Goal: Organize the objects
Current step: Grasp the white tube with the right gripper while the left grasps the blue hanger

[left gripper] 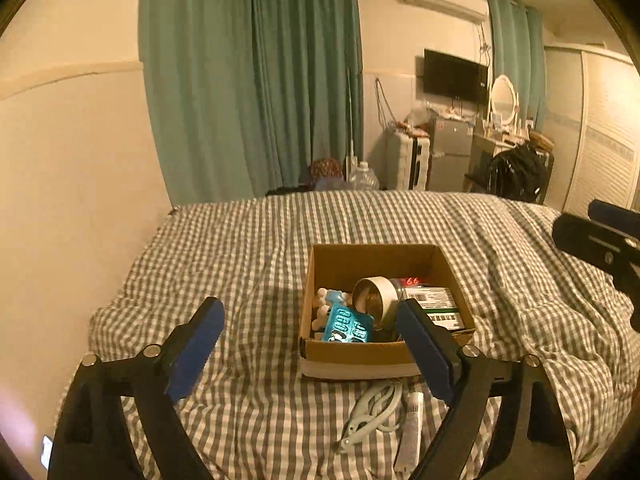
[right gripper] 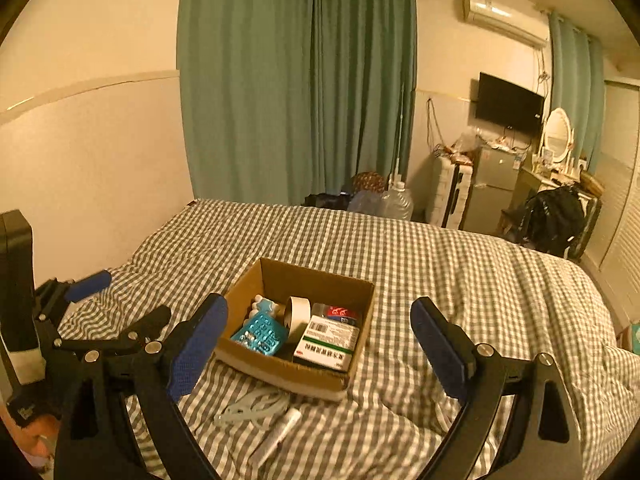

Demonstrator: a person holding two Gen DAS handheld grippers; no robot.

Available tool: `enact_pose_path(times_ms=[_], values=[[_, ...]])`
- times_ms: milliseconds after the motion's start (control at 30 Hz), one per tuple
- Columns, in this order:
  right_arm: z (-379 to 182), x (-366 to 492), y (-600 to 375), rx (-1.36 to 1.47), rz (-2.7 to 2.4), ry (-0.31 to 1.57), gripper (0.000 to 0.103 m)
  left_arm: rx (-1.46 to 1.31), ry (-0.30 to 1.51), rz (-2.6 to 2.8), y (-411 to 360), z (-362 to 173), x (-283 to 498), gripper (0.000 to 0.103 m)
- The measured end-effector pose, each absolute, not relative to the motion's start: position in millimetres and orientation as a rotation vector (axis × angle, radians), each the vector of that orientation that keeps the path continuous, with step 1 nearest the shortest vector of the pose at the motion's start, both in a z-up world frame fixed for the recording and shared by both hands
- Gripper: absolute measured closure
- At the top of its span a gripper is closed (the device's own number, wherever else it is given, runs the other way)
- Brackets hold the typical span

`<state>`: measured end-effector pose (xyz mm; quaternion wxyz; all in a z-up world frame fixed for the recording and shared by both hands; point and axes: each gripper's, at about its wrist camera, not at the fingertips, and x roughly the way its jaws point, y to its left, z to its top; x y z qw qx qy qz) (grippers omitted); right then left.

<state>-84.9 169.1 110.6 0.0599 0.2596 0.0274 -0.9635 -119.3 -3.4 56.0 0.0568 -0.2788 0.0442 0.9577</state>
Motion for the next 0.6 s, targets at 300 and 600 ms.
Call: enact_pose_path(times_ms=[300,600], values=[[77,-50,159,0.798,-2.946,0.122,0.01,-0.806,0.15,2.967,-11,45,-88,0.009],[4,-75,150,0.961,-2.878,0.119,0.01,-0.928,0.119,2.984,-11,-10,-94,0.009]])
